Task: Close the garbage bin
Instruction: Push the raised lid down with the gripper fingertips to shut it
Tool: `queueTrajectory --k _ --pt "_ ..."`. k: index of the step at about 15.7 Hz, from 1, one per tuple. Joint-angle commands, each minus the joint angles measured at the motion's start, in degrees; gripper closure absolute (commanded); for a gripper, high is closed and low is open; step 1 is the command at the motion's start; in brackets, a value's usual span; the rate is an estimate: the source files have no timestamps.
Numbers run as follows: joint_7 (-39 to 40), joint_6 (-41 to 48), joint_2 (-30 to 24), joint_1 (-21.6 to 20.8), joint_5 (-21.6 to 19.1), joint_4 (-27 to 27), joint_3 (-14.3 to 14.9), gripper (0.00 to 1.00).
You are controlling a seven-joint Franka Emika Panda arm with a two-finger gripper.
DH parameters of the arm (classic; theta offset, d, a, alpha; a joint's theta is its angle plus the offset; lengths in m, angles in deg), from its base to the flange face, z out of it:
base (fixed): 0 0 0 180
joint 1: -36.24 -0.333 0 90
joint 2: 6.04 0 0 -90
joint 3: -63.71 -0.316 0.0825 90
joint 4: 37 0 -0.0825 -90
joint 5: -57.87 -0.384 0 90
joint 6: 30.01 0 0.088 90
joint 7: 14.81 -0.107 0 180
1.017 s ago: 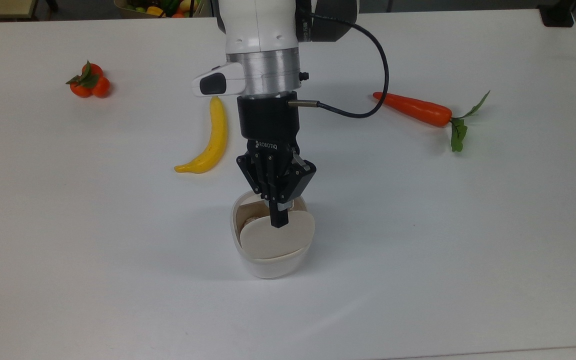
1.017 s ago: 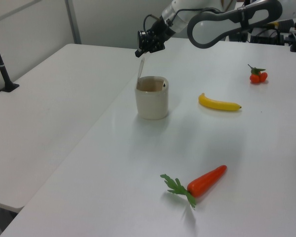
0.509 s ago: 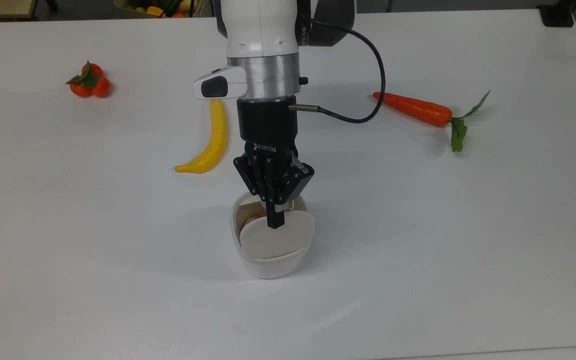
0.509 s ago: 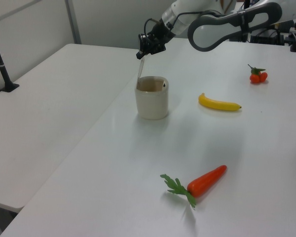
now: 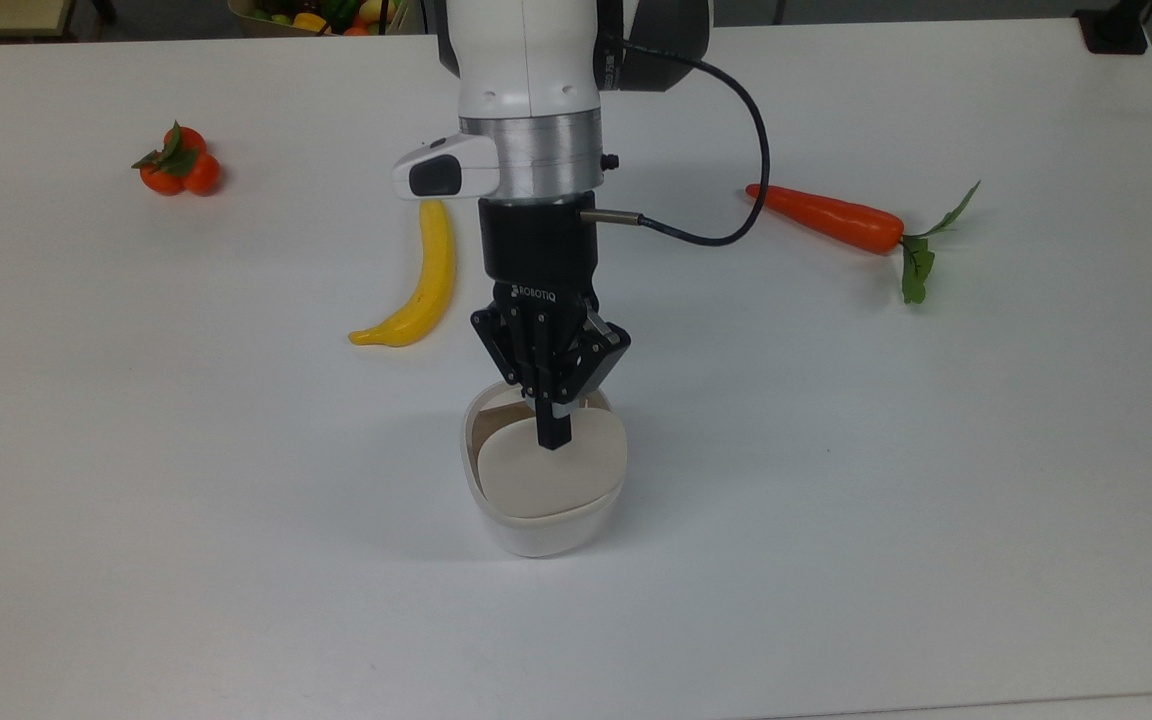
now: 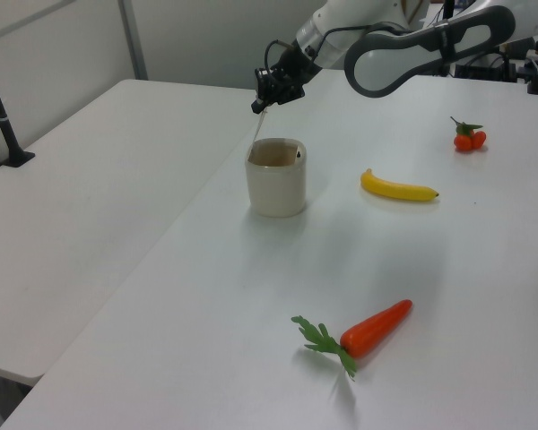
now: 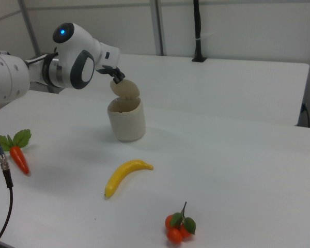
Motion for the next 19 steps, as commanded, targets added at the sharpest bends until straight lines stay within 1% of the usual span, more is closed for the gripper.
queueTrajectory --k 1,4,7,8,17,19 --pt "-1.2 0.2 -6.0 0.4 1.6 7.6 -0.1 0.99" --pt "-1.2 4.1 -6.3 1.5 2.5 7.8 -0.3 0.99" --pt "-1.3 5.1 -6.2 2.6 4.6 8.0 -1.9 0.99" --pt "-1.2 5.6 -6.2 2.9 4.7 8.3 -2.2 0.99" --pt "-1.0 8.7 -6.1 3.6 6.7 10.0 -3.1 0.99" --pt "0.2 9.2 -6.0 3.6 6.8 10.0 -3.1 0.99"
